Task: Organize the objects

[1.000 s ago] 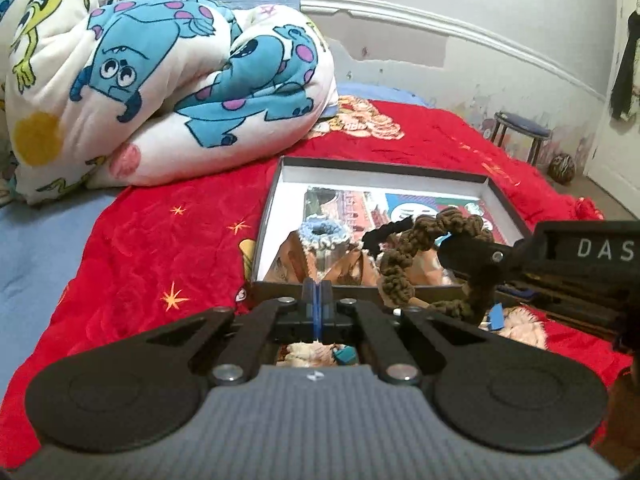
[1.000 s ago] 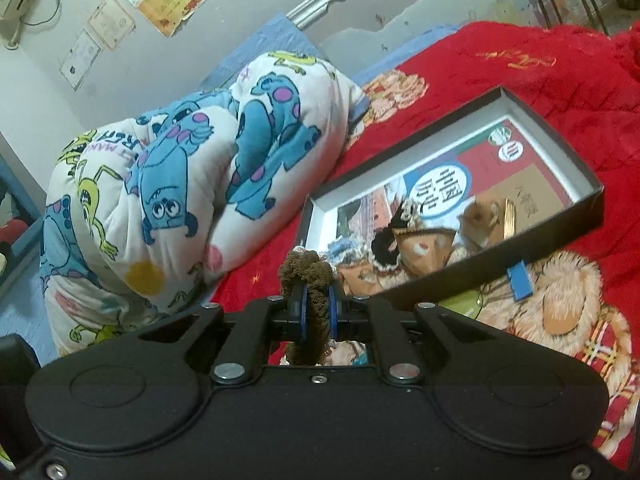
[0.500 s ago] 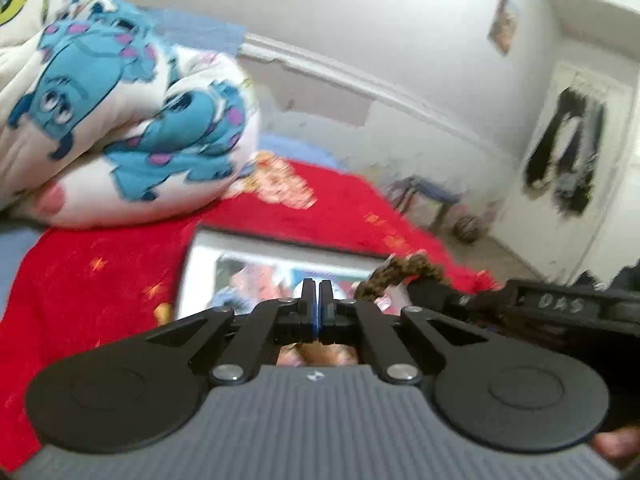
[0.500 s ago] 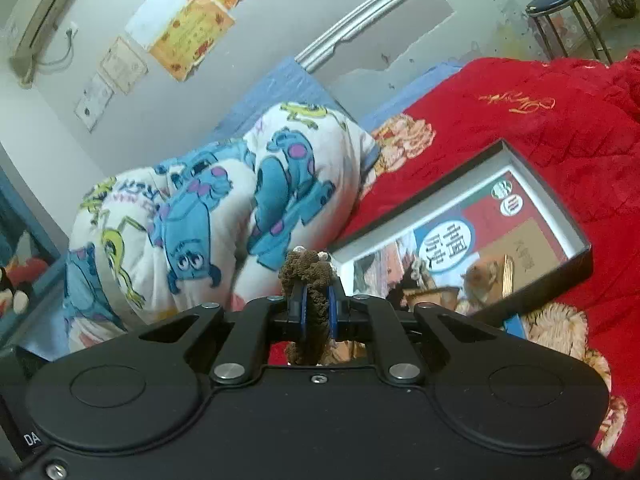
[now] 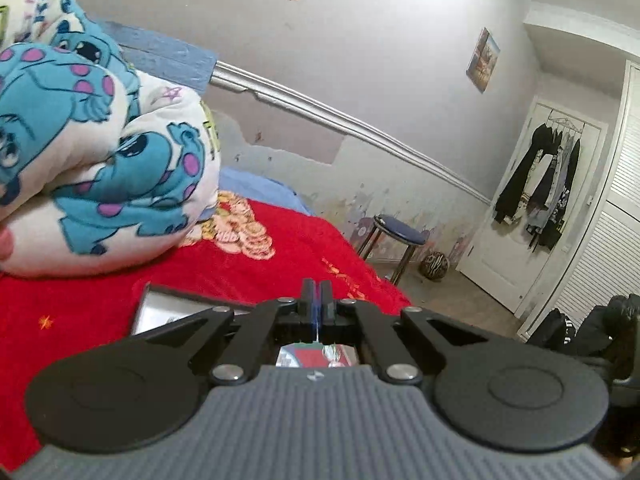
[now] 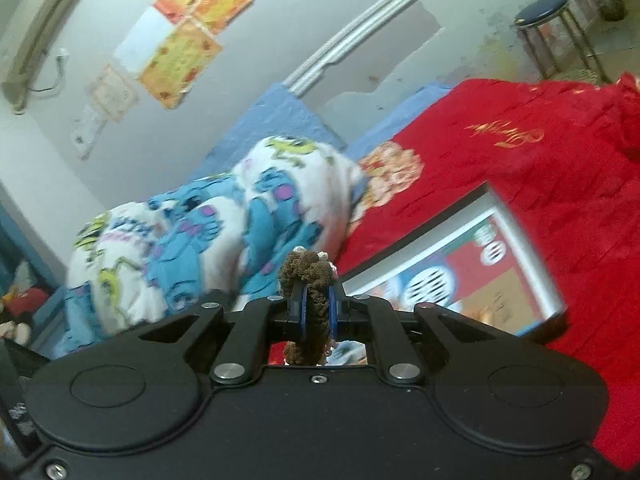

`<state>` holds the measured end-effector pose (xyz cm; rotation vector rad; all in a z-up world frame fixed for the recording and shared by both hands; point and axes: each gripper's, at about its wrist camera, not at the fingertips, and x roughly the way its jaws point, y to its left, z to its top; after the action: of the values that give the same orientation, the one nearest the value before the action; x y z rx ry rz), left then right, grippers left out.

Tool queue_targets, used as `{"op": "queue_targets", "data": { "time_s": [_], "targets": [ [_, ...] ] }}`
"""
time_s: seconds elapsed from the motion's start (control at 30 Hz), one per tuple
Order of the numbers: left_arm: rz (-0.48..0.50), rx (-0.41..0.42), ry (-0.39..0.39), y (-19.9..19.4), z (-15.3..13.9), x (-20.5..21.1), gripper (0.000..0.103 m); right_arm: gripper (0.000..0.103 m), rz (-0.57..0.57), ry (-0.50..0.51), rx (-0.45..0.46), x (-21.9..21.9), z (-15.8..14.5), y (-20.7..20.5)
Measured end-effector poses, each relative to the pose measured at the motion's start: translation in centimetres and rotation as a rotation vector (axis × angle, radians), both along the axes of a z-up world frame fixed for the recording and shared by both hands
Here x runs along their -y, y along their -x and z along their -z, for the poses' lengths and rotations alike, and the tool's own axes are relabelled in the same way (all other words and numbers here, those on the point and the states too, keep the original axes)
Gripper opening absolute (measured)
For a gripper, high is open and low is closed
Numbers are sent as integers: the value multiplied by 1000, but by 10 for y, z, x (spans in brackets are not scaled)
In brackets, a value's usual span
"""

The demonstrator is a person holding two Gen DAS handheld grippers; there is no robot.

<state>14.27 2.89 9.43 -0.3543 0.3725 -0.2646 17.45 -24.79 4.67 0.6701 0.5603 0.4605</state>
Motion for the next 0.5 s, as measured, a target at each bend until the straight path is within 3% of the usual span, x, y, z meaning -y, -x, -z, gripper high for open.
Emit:
{"op": "queue_targets", "data": {
  "time_s": [0.17,0.33,0.5],
  "targets": [
    [54,-40,18,-44,19,16,3,10,30,-2,-58,17,16,-45],
    [52,-94,-84,-79,59,48,3,10,58,50,-117,25,46,-82],
    [54,-115,-200,-85,100,74,3,10,97,41,-206,35,83,-102]
  ]
}}
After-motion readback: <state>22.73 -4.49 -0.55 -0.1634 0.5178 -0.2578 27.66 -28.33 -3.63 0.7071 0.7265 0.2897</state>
